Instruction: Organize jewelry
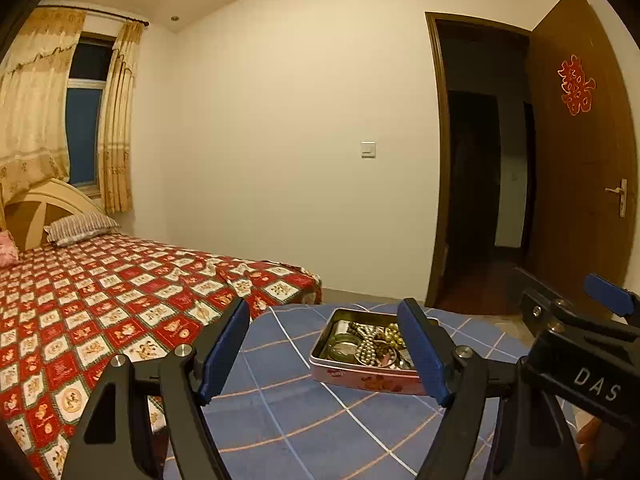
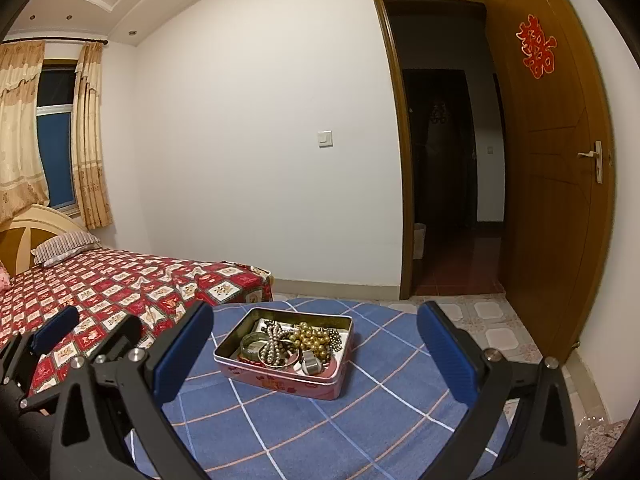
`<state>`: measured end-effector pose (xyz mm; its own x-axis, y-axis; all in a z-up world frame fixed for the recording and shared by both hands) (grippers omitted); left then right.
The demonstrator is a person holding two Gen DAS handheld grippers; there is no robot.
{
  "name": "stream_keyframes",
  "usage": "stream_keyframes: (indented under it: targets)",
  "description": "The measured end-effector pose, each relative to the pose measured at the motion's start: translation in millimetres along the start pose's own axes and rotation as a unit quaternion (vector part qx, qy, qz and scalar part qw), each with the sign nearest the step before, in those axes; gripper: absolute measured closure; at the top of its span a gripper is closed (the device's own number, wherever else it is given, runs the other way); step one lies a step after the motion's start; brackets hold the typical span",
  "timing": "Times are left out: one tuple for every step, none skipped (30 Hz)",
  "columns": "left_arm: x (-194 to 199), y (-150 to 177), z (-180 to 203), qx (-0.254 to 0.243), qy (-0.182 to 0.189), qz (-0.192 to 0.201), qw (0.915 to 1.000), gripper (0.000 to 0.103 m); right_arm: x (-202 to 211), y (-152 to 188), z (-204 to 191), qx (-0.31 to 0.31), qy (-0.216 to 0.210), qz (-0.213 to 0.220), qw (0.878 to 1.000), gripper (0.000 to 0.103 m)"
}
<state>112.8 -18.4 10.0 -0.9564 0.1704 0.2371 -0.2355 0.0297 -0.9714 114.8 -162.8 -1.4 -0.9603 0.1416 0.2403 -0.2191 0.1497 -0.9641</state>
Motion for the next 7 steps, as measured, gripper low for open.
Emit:
stream_keyframes:
  targets:
    - [-2, 1, -1, 0.004, 0.002, -0.005, 1.0000, 0.027, -1, 0, 0, -0.001, -0.001, -0.001, 1.000, 0.000]
    - [-4, 2, -2, 0.009, 0.003, -0.011, 0.9999, 0.027, -1, 0, 0, -0.001, -0.001, -0.003, 1.000, 0.000]
    - [-6, 3, -4, 0.014, 0.003, -0.015, 0.9998, 0.027, -2, 1, 0, -0.001, -0.001, -0.004, 1.000, 0.000]
    - [-8, 4, -5, 0.016, 0.003, -0.018, 0.9997, 0.027, -2, 1, 0, 0.000, -0.001, -0.005, 1.000, 0.000]
    - [-10, 6, -6, 0.016, 0.001, -0.022, 0.9996, 0.027, -3, 2, 0, 0.001, 0.000, -0.007, 1.000, 0.000]
    - [-13, 7, -6, 0.013, -0.003, -0.026, 0.9996, 0.027, -5, 2, 0, 0.001, 0.001, -0.009, 1.000, 0.000]
    - [-15, 9, -7, 0.009, -0.007, -0.029, 0.9995, 0.027, -6, 3, 0, 0.000, 0.001, -0.011, 1.000, 0.000]
Point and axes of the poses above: each gripper's, at about its wrist camera, not at the fingertips, and x roughly against the way its jaws point, z to its right, y to its underside, the point moved 10 cm from there along -x, roughly the way its jaws point
